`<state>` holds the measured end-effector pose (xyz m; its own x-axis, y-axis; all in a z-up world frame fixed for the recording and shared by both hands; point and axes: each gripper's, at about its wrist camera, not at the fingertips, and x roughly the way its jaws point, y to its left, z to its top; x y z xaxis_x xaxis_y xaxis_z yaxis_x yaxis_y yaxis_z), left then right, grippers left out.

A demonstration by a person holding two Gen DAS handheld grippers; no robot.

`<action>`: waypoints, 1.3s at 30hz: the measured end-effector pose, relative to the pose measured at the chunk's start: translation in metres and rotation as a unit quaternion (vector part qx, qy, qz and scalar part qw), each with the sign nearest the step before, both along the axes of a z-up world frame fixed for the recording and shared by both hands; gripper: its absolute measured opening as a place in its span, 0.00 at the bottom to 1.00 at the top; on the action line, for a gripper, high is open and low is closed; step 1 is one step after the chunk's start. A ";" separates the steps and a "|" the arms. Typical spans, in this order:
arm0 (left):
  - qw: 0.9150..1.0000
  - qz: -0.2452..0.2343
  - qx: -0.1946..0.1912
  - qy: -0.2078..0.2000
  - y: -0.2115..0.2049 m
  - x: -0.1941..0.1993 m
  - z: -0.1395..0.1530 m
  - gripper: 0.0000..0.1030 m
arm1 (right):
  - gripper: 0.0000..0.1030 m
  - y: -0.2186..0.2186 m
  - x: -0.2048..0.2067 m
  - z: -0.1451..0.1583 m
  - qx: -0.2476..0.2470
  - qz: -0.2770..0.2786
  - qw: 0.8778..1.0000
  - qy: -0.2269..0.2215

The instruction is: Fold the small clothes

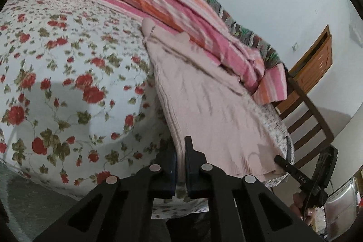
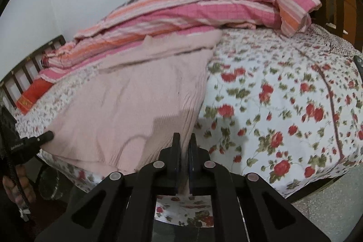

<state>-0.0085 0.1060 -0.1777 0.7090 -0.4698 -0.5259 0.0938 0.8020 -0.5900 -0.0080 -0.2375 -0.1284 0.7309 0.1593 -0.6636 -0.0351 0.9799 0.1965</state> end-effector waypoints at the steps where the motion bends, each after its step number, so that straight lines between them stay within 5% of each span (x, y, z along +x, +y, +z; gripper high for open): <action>1: 1.000 0.003 0.004 -0.003 -0.002 0.001 0.005 0.06 | 0.05 0.000 -0.001 0.004 0.002 -0.001 1.000 -0.004; 13: 0.999 0.012 0.006 -0.053 -0.006 0.007 0.048 0.06 | 0.05 -0.001 -0.001 0.046 0.022 -0.011 0.999 -0.048; 30: 0.997 0.016 0.019 -0.079 -0.010 0.018 0.071 0.06 | 0.04 -0.007 0.003 0.072 0.032 -0.017 0.995 -0.088; 39: 0.993 0.047 0.059 -0.093 -0.005 0.051 0.096 0.06 | 0.03 -0.032 0.031 0.089 0.064 -0.021 0.992 -0.103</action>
<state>0.0430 0.1007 -0.0815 0.8363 -0.3403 -0.4299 0.1140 0.8749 -0.4707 0.0229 -0.2692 -0.0397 0.8565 0.1991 -0.4763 -0.0465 0.9487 0.3129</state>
